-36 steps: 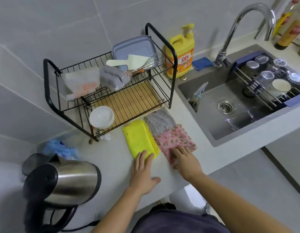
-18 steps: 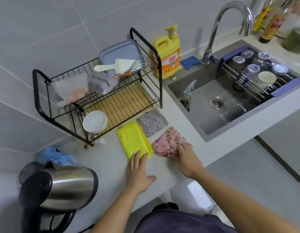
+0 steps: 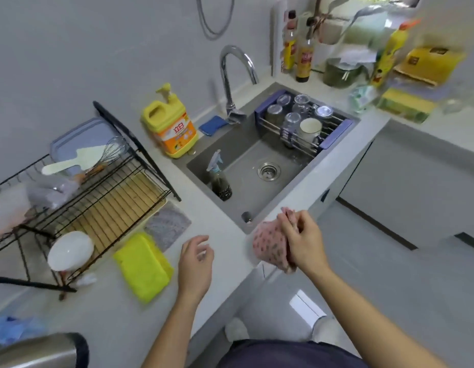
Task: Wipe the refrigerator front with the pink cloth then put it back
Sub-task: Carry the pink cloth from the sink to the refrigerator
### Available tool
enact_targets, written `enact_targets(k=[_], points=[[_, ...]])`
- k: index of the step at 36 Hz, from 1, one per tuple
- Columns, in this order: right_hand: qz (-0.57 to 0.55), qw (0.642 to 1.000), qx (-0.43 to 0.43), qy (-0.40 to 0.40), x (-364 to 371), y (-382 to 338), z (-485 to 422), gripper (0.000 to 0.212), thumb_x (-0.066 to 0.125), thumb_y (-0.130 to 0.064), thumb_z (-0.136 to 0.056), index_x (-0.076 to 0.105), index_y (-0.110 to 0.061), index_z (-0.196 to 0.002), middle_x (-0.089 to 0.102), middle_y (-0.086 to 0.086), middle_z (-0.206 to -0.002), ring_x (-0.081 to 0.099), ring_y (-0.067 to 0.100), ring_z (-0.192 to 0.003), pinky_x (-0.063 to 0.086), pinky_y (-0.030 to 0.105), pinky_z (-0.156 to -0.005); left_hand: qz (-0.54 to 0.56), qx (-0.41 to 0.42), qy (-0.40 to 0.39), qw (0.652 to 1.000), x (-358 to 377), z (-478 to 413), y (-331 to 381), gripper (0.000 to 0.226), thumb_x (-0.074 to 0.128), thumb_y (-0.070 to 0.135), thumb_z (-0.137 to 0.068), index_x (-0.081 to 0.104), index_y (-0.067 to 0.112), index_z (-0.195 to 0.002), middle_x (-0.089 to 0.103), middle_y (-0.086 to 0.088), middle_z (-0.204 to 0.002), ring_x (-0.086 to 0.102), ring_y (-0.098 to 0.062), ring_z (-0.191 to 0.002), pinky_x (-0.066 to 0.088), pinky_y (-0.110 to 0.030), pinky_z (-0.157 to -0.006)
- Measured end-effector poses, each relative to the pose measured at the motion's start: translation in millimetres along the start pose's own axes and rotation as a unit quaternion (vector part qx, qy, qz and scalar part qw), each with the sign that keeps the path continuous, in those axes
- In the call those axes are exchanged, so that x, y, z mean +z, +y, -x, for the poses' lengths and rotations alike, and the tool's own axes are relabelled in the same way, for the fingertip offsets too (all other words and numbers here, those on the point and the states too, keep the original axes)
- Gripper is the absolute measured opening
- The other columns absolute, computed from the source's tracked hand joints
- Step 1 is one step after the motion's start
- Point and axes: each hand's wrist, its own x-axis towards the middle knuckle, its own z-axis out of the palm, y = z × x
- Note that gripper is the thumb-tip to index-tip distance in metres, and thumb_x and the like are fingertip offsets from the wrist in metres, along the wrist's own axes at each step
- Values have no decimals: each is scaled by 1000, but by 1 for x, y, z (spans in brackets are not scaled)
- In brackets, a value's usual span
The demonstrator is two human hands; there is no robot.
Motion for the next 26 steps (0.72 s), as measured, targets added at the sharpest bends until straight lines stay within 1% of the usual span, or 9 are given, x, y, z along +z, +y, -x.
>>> enact_targets(k=[2, 4, 8, 10, 13, 15, 17, 21, 26], points=[[-58, 998, 20, 20, -32, -6, 1, 41, 66, -34, -103, 47, -1, -88, 64, 24, -65, 65, 23, -59, 52, 32, -57, 45, 34, -2, 998, 21, 6, 33, 24, 58, 5, -103, 67, 22, -117, 56, 6, -124, 61, 12, -98, 43, -1, -80], [-97, 993, 48, 42, -65, -7, -1, 38, 63, -41, -104, 48, -7, -94, 61, 20, -57, 59, 34, -46, 43, 32, -41, 71, 53, -24, 996, 45, 11, 60, 24, 59, 6, -102, 68, 25, -115, 57, 10, -122, 60, 13, -96, 42, 0, -77], [-136, 980, 66, 126, -134, -5, -6, 33, 61, -41, -105, 52, -11, -94, 70, 11, -67, 63, 25, -49, 48, 31, -42, 74, 75, -94, 990, 101, 21, 100, 25, 62, 12, -102, 67, 33, -114, 63, 10, -124, 64, 3, -104, 46, -10, -83], [-132, 975, 46, 170, -168, 3, -8, 29, 60, -37, -106, 60, -11, -95, 69, 7, -70, 66, 16, -56, 53, 25, -46, 68, 73, -125, 987, 131, 25, 115, 26, 63, 11, -101, 68, 34, -113, 66, 5, -121, 66, -5, -101, 48, -12, -78], [-74, 969, 14, 237, -218, 18, -10, 30, 54, -29, -109, 62, -24, -80, 65, -17, -63, 60, 9, -61, 42, 9, -48, 65, 73, -170, 981, 172, 34, 136, 26, 65, 12, -99, 70, 35, -110, 72, 0, -113, 68, -12, -96, 50, -16, -76], [-67, 960, 17, 271, -249, 23, -9, 40, 52, -27, -110, 52, -25, -70, 56, -22, -51, 51, 10, -57, 38, 13, -48, 68, 76, -196, 975, 199, 40, 150, 25, 66, 8, -98, 71, 30, -109, 74, -1, -112, 70, -22, -103, 51, -24, -83], [-77, 948, 24, 307, -276, 28, -6, 42, 50, -26, -111, 47, -20, -70, 50, -16, -46, 45, 6, -46, 37, 18, -44, 75, 70, -222, 970, 224, 47, 166, 24, 65, 6, -98, 71, 27, -109, 74, 0, -110, 72, -24, -103, 54, -30, -91], [-120, 929, 59, 344, -318, 36, 2, 35, 49, -49, -108, 70, -25, -92, 67, -10, -73, 52, 24, -48, 53, 42, -48, 84, 80, -266, 957, 263, 63, 195, 23, 61, 3, -101, 70, 21, -112, 72, 0, -114, 72, -20, -101, 57, -39, -98], [-138, 905, 85, 392, -363, 43, 12, 34, 43, -44, -110, 68, -25, -97, 72, 12, -80, 67, 38, -52, 55, 46, -42, 130, 79, -291, 945, 301, 75, 233, 20, 56, 2, -103, 69, 12, -115, 72, -14, -113, 73, -23, -95, 58, -36, -90]])
